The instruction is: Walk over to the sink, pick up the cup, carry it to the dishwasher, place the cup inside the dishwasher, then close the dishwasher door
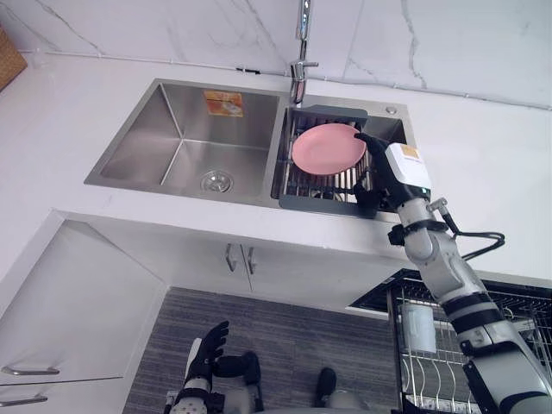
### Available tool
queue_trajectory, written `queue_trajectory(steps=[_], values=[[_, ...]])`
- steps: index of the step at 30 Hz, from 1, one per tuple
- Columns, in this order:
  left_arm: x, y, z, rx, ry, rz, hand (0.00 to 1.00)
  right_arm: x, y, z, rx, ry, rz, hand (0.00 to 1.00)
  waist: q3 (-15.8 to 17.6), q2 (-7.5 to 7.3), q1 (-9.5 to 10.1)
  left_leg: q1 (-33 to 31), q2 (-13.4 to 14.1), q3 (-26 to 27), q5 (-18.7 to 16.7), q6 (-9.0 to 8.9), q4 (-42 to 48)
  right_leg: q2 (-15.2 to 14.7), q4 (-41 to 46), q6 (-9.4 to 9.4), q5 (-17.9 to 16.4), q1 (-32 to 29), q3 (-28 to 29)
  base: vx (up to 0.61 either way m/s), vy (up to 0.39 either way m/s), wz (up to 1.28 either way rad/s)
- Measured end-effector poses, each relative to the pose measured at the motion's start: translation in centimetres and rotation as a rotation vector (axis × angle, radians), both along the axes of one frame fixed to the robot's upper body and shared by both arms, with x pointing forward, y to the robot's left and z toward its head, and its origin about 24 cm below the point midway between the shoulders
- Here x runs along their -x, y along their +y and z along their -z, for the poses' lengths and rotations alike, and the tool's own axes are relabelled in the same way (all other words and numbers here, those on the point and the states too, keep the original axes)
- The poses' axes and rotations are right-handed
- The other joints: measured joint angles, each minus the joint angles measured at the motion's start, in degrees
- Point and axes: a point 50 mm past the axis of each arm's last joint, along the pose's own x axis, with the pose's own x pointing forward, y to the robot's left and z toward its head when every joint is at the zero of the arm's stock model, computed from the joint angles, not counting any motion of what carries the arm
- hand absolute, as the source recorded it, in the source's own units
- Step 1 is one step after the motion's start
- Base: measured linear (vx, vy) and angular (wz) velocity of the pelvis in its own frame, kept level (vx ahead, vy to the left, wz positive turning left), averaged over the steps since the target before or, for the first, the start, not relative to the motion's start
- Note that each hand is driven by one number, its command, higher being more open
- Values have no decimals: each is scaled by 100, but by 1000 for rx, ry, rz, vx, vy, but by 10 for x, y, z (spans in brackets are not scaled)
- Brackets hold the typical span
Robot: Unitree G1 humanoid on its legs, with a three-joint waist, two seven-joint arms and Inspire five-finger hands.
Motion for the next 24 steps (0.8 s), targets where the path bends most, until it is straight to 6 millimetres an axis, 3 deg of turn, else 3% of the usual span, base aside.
queue_trajectory(steps=[4, 8, 9, 15, 24], values=[[-17, -4, -6, 8, -48, 2, 90, -14, -2, -2, 82, 50, 21, 90, 194, 17, 176, -154, 36, -64, 30, 49, 108, 22, -22, -12, -7, -34, -111, 81, -34, 13], [-23, -2, -8, 8, -71, -35, 90, -20, 5, -11, 127, 58, -17, 90, 358, 6, 163, -240, 59, -96, 0, 39, 197, 50, -9, -19, -11, -66, -133, 20, -16, 5], [-25, -2, -9, 13, -78, -40, 90, -23, 6, -15, 132, 52, -18, 30, 400, 29, 144, -303, 62, -96, -57, 13, 281, 46, 18, -28, -16, -98, -126, -66, 17, 1], [-35, -2, -14, 11, -113, -43, 90, -37, 8, -44, 158, -1, -1, 30, 733, 91, 141, -570, 127, -44, -154, 42, 531, 61, 123, -145, -45, -322, -68, -94, 19, -4], [-38, -1, -15, 20, -121, -54, 90, -26, 18, -59, 157, -120, -66, 30, 836, 111, 172, -674, 133, 26, -138, 43, 563, 64, 69, -158, 63, -415, -24, 24, 6, -2]])
